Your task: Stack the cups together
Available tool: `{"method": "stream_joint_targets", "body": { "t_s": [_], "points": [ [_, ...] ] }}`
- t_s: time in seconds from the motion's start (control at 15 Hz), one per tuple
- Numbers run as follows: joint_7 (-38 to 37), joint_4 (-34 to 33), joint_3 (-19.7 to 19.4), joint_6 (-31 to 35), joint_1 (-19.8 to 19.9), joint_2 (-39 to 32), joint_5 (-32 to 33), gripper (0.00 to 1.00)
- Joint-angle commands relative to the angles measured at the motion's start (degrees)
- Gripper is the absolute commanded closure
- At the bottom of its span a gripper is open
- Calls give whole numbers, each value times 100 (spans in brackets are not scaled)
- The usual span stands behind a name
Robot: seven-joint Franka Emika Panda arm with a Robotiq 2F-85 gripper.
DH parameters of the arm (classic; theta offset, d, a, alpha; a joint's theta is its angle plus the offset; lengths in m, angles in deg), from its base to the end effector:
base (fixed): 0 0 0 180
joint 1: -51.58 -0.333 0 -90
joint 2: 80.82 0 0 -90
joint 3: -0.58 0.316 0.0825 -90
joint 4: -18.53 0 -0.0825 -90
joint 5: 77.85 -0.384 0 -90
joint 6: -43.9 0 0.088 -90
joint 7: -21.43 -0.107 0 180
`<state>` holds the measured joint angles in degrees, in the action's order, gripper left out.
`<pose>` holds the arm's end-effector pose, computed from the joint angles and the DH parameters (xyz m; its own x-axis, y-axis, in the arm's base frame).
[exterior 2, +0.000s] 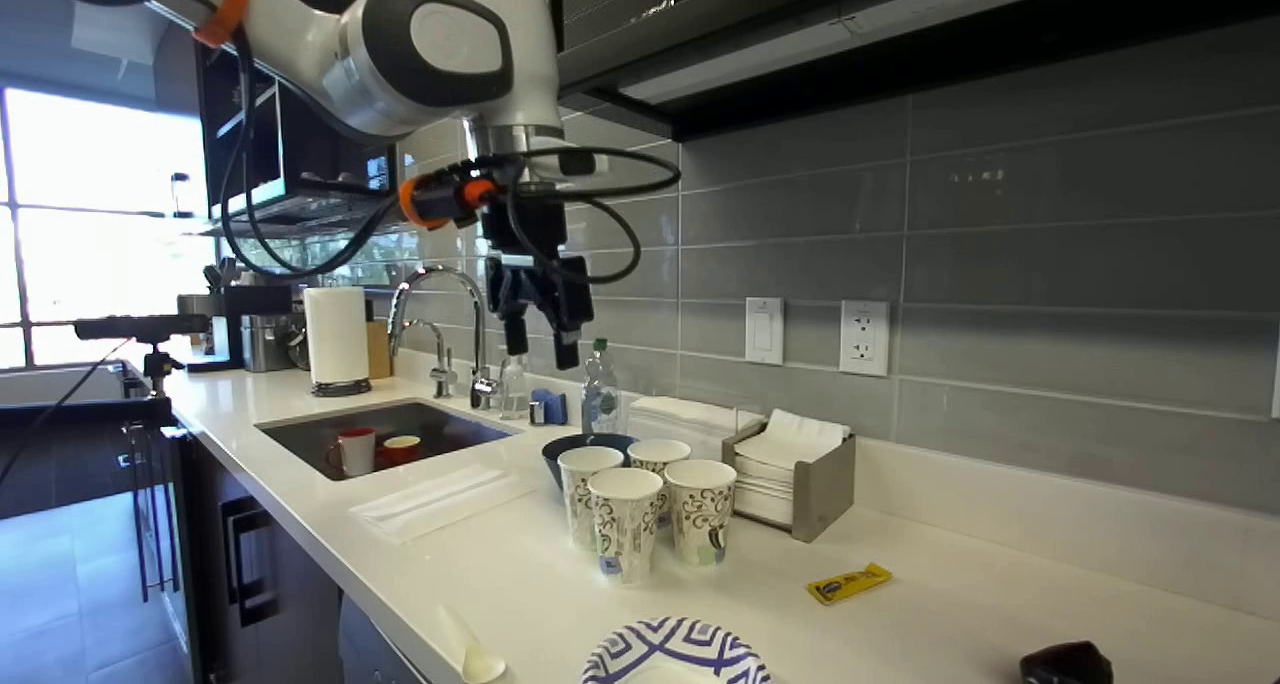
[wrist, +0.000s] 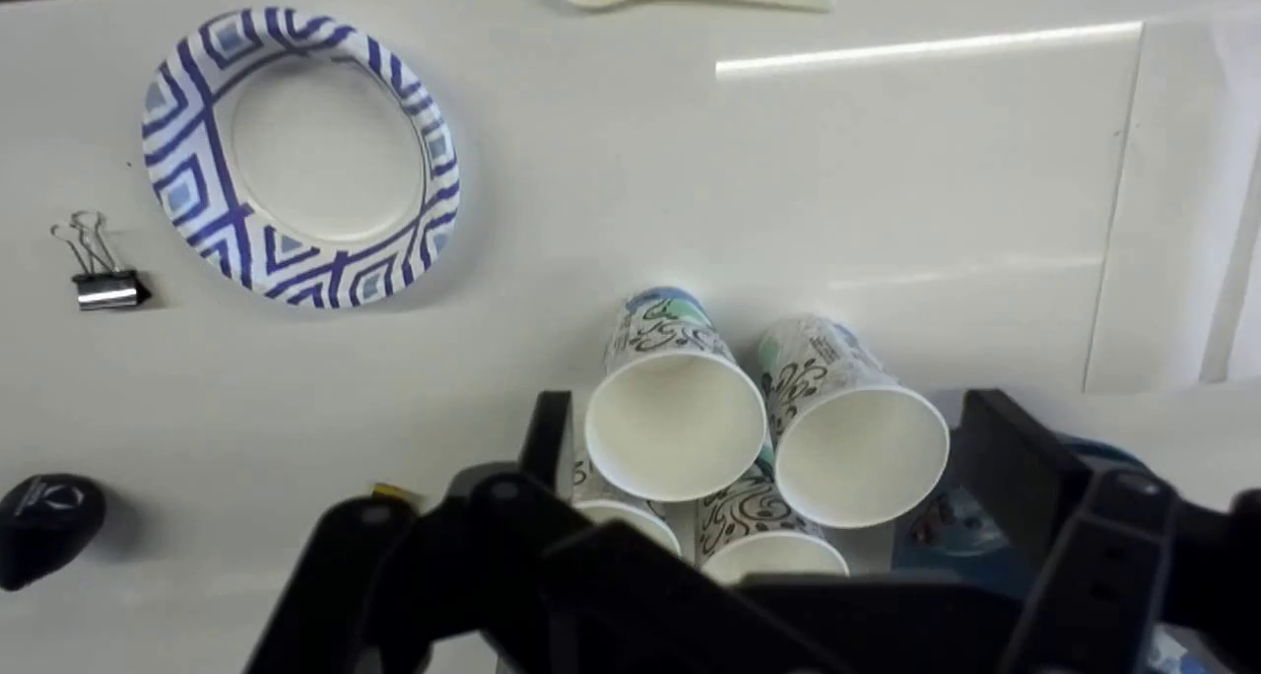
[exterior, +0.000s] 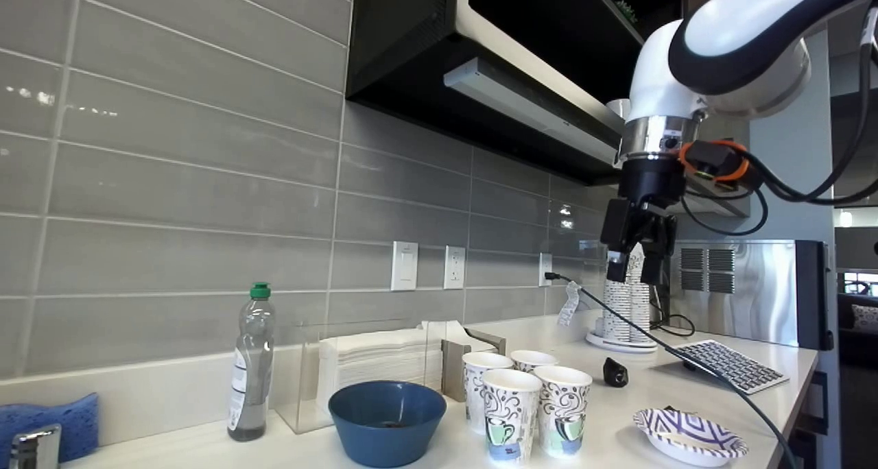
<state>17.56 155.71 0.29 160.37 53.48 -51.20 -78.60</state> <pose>0.4098 -0.0151 0.5192 0.9819 -0.1106 0.1535 -0.1080 -0.9938 -0.0254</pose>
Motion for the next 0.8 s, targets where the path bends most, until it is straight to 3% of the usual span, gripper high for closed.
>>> {"method": "stream_joint_targets", "body": {
  "t_s": [0.0,0.07,0.73],
  "points": [
    [79,393,-118,949,114,-196,71,0],
    [3,203,-44,547,54,-118,16,0],
    [44,432,-180,1211,128,-414,-18,0]
  ]
}}
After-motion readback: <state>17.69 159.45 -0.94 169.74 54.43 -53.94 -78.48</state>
